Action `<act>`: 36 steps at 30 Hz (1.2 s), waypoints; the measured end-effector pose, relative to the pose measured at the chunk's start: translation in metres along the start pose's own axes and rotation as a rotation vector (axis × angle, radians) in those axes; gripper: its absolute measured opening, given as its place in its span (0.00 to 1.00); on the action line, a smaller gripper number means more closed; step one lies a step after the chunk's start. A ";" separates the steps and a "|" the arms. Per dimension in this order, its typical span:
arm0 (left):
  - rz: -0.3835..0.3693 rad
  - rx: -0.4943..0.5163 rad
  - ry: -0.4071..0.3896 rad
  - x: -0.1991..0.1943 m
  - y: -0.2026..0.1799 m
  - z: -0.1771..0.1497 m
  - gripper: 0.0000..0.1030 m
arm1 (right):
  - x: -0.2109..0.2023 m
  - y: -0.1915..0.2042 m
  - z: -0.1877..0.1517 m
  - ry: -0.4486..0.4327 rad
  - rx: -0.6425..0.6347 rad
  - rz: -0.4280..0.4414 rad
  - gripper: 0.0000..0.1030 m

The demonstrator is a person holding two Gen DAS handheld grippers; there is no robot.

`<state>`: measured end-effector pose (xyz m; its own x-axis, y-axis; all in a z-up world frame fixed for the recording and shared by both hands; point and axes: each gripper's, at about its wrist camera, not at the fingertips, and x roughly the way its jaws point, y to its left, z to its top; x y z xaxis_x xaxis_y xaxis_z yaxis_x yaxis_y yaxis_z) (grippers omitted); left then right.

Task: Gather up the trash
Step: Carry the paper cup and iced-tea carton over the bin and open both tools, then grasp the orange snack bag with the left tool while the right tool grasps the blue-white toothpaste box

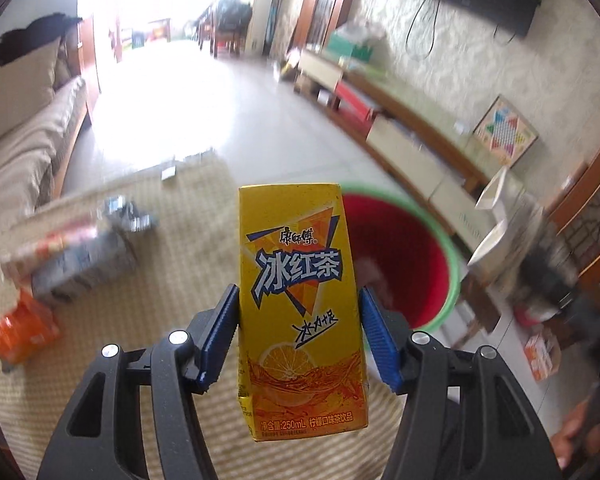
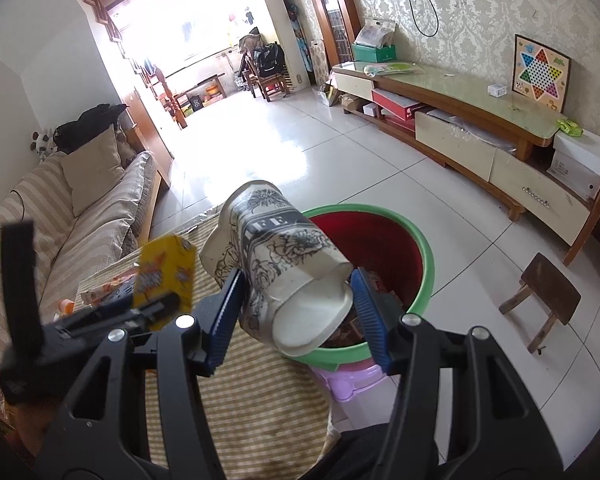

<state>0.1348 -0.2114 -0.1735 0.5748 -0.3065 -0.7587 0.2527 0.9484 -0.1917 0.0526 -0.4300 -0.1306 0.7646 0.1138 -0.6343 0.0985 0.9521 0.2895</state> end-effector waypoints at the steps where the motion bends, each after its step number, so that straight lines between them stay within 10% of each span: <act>1: -0.008 0.004 -0.016 -0.004 -0.002 0.007 0.56 | 0.001 -0.002 0.003 -0.004 -0.001 -0.003 0.52; 25: -0.122 0.082 -0.004 0.038 -0.074 0.060 0.56 | 0.047 -0.062 0.020 0.018 0.076 -0.073 0.52; 28: -0.129 0.101 0.016 0.046 -0.077 0.061 0.59 | 0.054 -0.064 0.022 0.029 0.077 -0.060 0.54; 30: -0.115 0.116 0.013 0.048 -0.079 0.062 0.77 | 0.058 -0.063 0.024 0.032 0.080 -0.079 0.68; 36: -0.128 0.078 0.006 0.038 -0.063 0.053 0.80 | 0.052 -0.060 0.022 0.025 0.084 -0.092 0.73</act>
<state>0.1819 -0.2872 -0.1569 0.5292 -0.4238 -0.7350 0.3834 0.8923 -0.2384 0.1006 -0.4879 -0.1650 0.7338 0.0354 -0.6784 0.2213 0.9317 0.2880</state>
